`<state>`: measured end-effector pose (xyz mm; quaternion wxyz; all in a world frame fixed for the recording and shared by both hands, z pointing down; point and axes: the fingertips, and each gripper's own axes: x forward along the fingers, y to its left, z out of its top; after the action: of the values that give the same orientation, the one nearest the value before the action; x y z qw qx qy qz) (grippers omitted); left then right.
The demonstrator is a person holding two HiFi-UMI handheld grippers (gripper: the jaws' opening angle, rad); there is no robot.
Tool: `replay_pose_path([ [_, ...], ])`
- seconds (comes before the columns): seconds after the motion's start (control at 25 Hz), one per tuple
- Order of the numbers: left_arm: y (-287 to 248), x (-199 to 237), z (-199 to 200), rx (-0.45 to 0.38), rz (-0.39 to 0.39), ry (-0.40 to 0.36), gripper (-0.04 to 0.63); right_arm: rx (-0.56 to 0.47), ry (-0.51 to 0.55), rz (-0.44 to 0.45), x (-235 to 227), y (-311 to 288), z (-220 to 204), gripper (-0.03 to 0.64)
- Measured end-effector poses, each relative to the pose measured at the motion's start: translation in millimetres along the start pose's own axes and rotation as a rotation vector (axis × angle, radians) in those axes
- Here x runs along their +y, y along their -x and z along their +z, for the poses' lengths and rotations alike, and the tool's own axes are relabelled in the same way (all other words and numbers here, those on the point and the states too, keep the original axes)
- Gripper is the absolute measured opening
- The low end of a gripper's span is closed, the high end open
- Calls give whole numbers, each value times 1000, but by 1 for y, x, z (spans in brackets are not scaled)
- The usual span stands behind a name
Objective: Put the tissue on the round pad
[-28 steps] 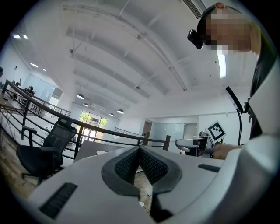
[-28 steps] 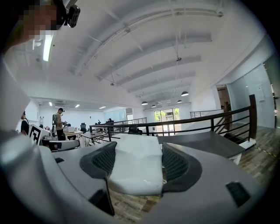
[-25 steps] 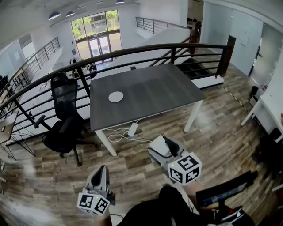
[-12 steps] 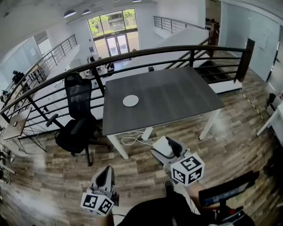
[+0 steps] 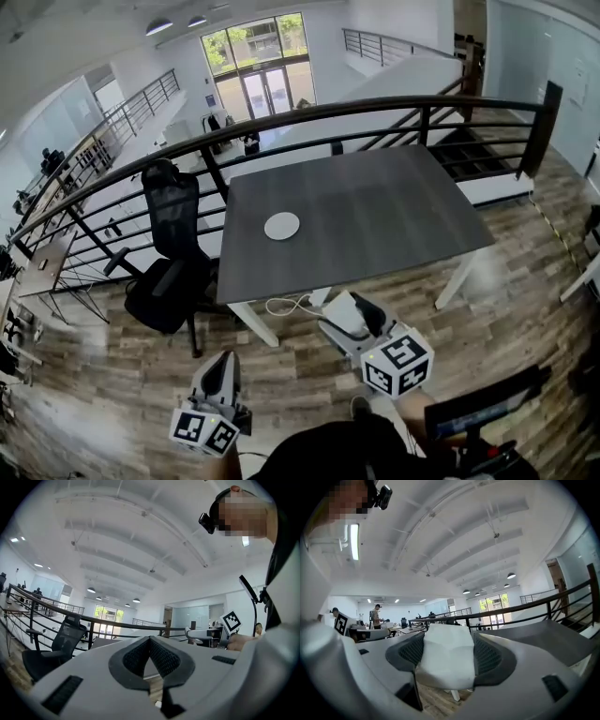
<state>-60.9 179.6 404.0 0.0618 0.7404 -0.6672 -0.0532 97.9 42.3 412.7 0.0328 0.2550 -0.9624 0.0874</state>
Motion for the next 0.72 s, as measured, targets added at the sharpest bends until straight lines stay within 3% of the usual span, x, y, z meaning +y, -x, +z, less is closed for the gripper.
replay_pose_path([
  [0.4, -81, -15, 1, 1, 58, -15, 3, 0, -6, 34, -83, -14, 9, 331],
  [0.72, -125, -27, 3, 0, 90, -32, 3, 10, -6, 84, -123, -23, 10, 331],
])
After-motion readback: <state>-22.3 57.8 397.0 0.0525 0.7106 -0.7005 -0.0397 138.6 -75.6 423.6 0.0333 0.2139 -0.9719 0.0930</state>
